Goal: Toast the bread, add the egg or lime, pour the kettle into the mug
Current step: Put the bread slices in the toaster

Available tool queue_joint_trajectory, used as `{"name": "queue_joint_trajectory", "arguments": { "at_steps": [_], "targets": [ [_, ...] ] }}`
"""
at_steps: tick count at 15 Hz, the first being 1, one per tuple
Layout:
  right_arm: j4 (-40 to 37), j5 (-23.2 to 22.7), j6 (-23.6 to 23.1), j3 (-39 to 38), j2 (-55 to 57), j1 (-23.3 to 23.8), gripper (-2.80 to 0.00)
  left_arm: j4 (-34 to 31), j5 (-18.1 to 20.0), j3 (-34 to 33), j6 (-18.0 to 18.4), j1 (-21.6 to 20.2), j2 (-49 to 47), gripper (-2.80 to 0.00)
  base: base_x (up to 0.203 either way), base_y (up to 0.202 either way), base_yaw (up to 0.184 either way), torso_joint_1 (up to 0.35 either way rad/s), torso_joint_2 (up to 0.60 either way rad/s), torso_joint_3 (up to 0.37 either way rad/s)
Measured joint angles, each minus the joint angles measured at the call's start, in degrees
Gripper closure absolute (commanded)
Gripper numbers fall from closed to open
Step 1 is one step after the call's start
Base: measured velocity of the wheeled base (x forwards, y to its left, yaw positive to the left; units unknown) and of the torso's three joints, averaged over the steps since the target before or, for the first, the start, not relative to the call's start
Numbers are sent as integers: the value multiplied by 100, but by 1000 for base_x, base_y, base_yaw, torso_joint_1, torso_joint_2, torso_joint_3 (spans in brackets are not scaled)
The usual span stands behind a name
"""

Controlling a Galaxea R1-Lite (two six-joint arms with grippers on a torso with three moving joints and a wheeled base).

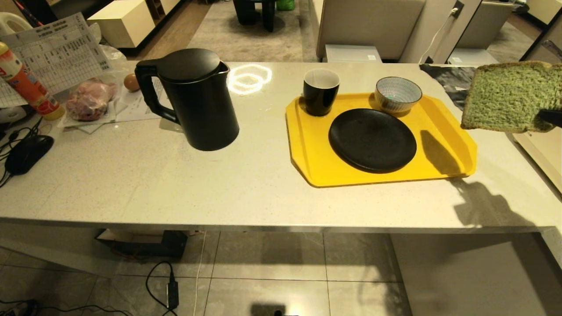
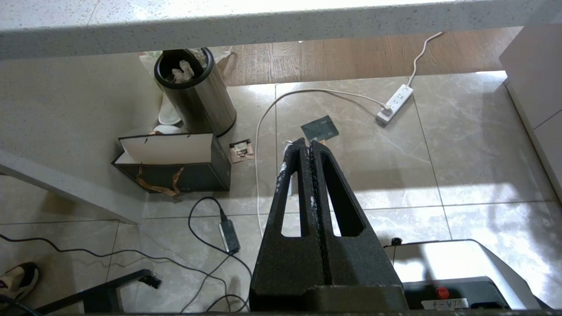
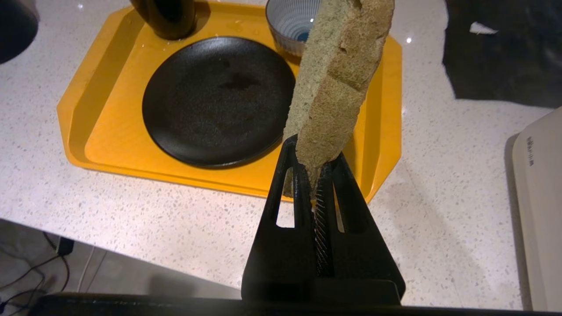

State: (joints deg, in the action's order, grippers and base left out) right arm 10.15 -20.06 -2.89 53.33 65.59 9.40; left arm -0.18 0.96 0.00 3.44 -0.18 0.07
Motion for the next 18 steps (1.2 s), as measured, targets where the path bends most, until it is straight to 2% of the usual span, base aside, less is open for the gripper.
{"name": "queue_joint_trajectory", "arguments": {
  "at_steps": [18],
  "targets": [
    [74, -31, 20, -121, 44, 0, 0, 0, -3, 0, -2, 0, 0, 0, 0, 0, 0, 0, 0, 0]
  ]
}}
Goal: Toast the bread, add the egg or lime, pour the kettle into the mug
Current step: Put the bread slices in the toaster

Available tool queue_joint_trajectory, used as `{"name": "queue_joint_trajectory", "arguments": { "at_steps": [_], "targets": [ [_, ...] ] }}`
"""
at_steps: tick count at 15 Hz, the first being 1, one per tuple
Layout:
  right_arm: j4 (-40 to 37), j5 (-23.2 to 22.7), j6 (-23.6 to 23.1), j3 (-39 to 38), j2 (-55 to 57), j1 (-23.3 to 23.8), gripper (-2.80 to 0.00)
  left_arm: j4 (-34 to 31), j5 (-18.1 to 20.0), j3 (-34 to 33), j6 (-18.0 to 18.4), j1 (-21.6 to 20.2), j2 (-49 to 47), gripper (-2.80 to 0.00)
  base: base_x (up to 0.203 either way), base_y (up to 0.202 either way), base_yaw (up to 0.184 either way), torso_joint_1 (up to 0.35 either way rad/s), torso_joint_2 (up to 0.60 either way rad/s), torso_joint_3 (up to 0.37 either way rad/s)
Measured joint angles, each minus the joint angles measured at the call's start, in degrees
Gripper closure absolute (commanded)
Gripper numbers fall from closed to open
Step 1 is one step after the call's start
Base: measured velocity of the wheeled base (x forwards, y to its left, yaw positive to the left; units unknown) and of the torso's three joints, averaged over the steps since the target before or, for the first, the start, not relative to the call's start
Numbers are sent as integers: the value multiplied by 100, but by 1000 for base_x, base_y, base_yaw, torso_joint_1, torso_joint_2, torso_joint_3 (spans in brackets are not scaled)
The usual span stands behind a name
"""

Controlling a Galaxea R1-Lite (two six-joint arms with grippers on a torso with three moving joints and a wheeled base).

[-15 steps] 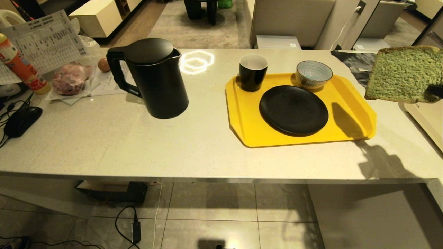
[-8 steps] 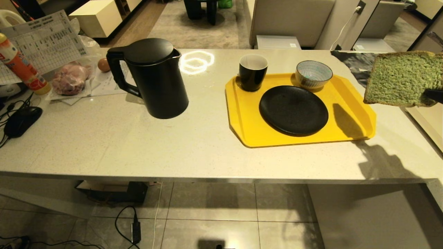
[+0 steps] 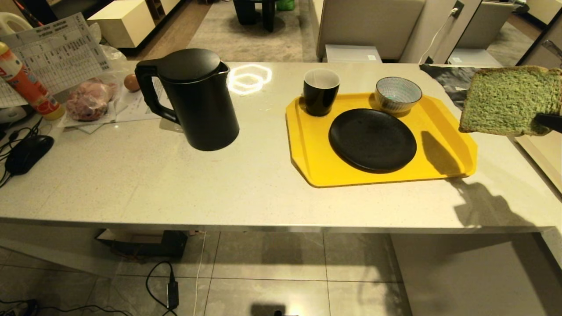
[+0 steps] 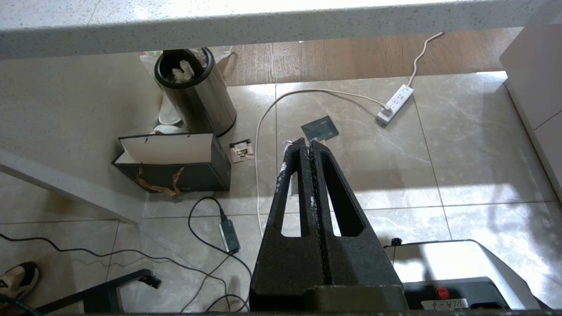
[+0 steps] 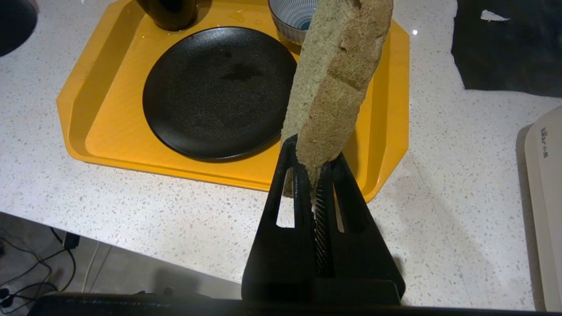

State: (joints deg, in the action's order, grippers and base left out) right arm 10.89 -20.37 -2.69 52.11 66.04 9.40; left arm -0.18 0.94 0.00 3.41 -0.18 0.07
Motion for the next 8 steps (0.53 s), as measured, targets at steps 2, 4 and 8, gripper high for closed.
{"name": "queue_joint_trajectory", "arguments": {
  "at_steps": [2, 4, 8],
  "targets": [
    [0, -6, 0, 5, 12, 2, 0, 1, 3, 0, 0, 0, 0, 0, 0, 0, 0, 0, 0, 0],
    [2, -2, 2, 11, 26, 0, 0, 1, 3, 0, 2, 0, 0, 0, 0, 0, 0, 0, 0, 0],
    [-1, -5, -1, 20, 41, 5, 0, 2, -2, 0, 0, 0, 0, 0, -2, 1, -102, 0, -1, 2]
  ]
}}
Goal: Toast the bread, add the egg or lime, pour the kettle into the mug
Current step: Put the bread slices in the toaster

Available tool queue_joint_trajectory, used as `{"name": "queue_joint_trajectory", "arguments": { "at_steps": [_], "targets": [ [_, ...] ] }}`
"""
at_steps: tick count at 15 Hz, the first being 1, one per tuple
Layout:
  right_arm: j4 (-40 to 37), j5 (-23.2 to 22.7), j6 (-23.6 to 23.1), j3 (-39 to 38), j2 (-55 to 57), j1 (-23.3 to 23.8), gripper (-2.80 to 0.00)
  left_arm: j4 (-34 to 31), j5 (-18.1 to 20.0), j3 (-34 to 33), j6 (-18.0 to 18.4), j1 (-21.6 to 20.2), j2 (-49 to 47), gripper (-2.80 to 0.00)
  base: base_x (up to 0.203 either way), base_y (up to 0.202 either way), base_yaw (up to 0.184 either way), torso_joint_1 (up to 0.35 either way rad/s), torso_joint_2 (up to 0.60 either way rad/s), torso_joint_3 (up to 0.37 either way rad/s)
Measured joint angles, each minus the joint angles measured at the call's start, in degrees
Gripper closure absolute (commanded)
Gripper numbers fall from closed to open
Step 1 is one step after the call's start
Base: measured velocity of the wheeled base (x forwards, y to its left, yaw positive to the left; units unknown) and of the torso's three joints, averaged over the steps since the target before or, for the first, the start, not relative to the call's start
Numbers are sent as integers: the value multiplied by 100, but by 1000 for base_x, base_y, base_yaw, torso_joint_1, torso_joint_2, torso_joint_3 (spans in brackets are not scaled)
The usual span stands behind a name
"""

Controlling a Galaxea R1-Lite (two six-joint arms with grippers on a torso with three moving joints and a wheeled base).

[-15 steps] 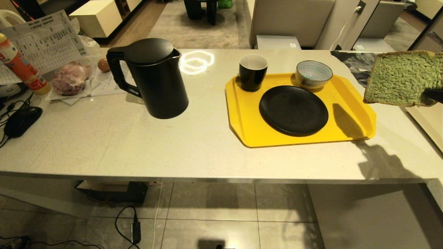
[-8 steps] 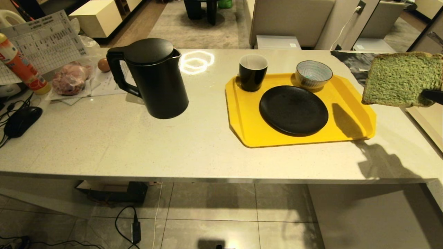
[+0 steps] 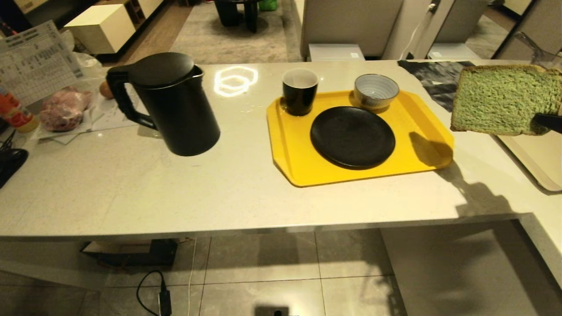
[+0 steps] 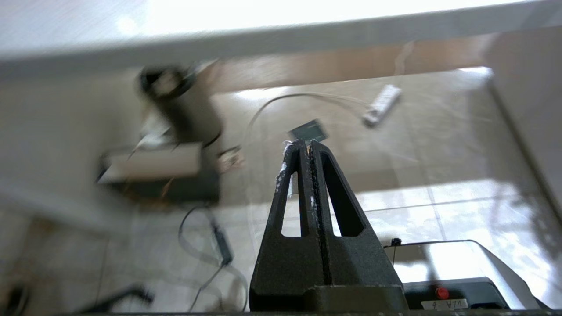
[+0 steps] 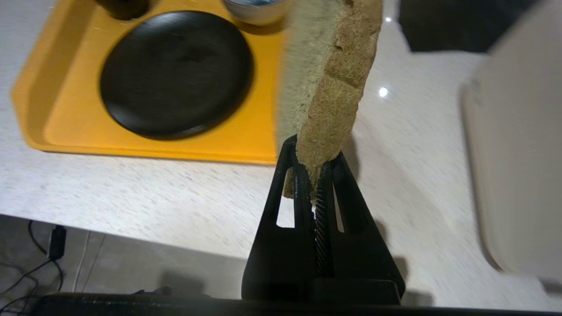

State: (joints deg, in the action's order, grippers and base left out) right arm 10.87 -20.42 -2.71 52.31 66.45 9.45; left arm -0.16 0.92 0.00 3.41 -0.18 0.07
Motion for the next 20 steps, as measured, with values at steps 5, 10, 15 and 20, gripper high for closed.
{"name": "queue_joint_trajectory", "arguments": {
  "at_steps": [5, 10, 15, 20],
  "targets": [
    [3, -2, 4, -12, 26, -6, 0, -2, 5, 0, 0, 0, 0, 0, 2, 9, -173, 2, 2, 1],
    [4, 0, 17, 6, 44, -6, 0, 0, 5, 0, 2, 0, 0, 0, 0, 8, -173, 4, -1, 4],
    [11, -9, 177, 33, 44, -3, 0, -2, 5, 0, -1, 0, 0, 0, 1, 9, -170, 2, 3, 2],
    [17, -207, 185, 149, 69, -13, 0, 2, 2, 0, 0, 0, 0, 0, 0, 2, -44, 0, 2, 0]
  ]
}}
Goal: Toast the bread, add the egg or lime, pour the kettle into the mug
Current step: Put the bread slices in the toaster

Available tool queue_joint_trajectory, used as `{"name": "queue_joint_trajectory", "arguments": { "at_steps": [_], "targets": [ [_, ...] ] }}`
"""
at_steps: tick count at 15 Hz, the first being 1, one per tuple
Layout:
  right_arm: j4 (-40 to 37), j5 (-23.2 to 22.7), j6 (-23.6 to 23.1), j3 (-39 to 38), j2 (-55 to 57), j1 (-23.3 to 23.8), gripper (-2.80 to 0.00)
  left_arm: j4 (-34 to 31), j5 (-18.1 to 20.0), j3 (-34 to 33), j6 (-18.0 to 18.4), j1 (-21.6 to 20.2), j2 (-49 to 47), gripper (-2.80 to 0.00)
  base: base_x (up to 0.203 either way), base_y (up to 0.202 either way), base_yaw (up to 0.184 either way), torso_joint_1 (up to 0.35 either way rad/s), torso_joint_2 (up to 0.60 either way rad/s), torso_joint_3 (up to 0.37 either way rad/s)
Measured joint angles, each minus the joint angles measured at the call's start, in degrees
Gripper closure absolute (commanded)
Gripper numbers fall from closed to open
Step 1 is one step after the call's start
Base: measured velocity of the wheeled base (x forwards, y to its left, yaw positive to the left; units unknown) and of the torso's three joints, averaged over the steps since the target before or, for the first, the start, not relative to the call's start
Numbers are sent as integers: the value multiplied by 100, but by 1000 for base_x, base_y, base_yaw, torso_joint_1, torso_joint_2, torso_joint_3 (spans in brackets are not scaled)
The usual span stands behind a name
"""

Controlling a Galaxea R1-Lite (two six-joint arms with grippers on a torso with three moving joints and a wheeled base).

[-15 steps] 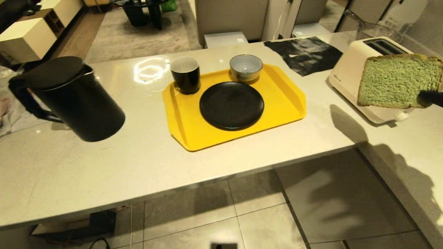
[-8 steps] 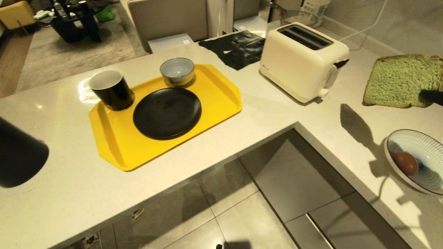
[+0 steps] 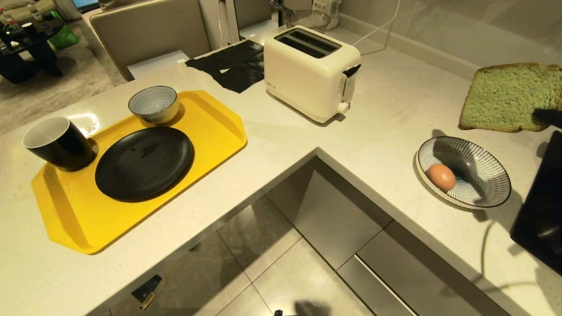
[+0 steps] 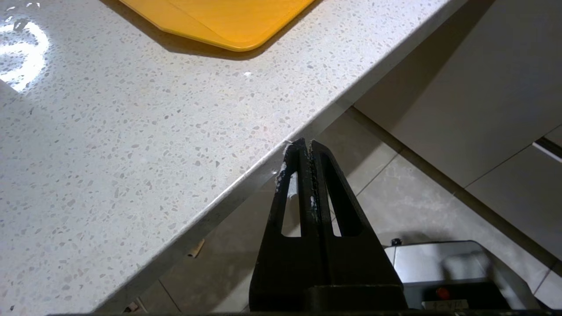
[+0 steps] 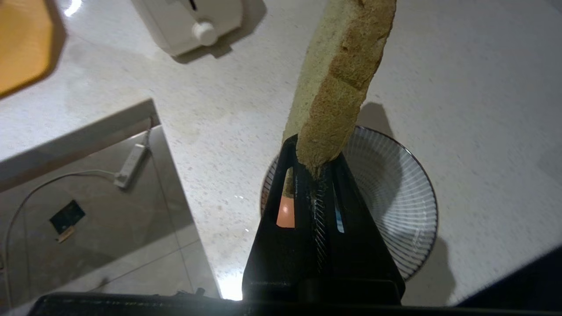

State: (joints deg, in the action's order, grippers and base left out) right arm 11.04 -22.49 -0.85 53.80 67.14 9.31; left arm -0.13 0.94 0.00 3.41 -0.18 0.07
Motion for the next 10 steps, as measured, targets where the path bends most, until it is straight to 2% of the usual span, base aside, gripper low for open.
{"name": "queue_joint_trajectory", "arguments": {
  "at_steps": [2, 5, 10],
  "targets": [
    [6, -150, 0, 201, 79, -33, 0, 2, 0, 0, 6, 0, 0, 0, 0, 0, 0, 0, 0, 0],
    [-7, -61, 62, 827, 347, -449, 0, 1, 12, 0, 15, -2, 0, 0, 0, 0, 0, 0, 0, 0],
    [-117, 1001, 65, 2274, 1273, -1904, 0, 0, 7, 0, 11, 0, 0, 0, 0, 0, 0, 0, 0, 0]
  ]
}}
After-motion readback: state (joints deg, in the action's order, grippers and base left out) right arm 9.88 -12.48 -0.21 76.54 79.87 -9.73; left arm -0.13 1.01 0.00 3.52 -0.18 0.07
